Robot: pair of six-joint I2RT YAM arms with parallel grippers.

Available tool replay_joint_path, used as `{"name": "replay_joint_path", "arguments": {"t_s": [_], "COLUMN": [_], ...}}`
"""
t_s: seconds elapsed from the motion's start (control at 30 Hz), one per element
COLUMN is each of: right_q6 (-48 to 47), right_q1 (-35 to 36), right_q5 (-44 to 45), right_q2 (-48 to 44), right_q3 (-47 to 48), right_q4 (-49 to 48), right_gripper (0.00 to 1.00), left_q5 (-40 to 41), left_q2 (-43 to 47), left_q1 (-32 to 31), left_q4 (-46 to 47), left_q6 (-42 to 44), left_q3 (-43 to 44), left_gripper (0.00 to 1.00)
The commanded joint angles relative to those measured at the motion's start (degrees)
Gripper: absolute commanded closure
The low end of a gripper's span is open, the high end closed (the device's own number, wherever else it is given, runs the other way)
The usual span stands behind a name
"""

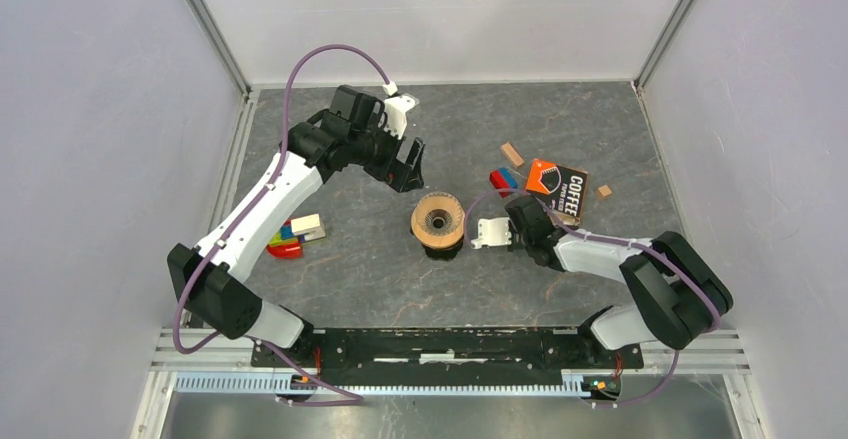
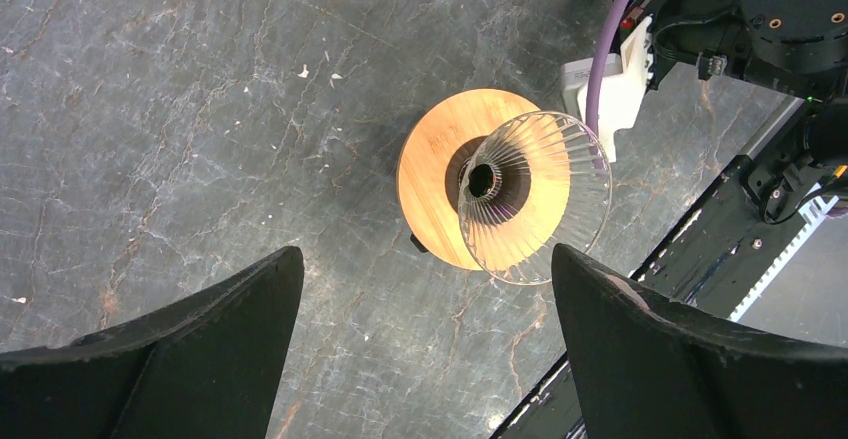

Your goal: Place the coffee filter in the dripper

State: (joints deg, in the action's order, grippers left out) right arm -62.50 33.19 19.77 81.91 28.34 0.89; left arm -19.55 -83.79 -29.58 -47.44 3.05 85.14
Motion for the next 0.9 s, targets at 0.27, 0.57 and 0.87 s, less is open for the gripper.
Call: {"name": "replay_joint_path", "arguments": {"t_s": [0.27,0.57,0.87], "right_q6": [4.0,13.6,19.0], "right_q1": [-1.4,-13.2,-20.3], "right_q5": [-6.9,-26.0,-34.2], "right_q2": [-7.5,-9.0,-14.7], "right_q3": [3.3,7.4,-2.5], "right_q4": [2.5,11.6,2.7], "right_gripper": [1.00,0.96,0.54], "left_q5": [-0.3,-0.6,-1.5], "left_q2": [0.5,1.1,0.5], "left_q1": [0.3,0.4,0.4], "left_q4": [1.7,1.7,2.6], "left_q6": [1.8,1.8,1.2], "left_q3": [-0.2,-0.5,-1.0], "left_gripper": [0.00,0.00,0.00]}}
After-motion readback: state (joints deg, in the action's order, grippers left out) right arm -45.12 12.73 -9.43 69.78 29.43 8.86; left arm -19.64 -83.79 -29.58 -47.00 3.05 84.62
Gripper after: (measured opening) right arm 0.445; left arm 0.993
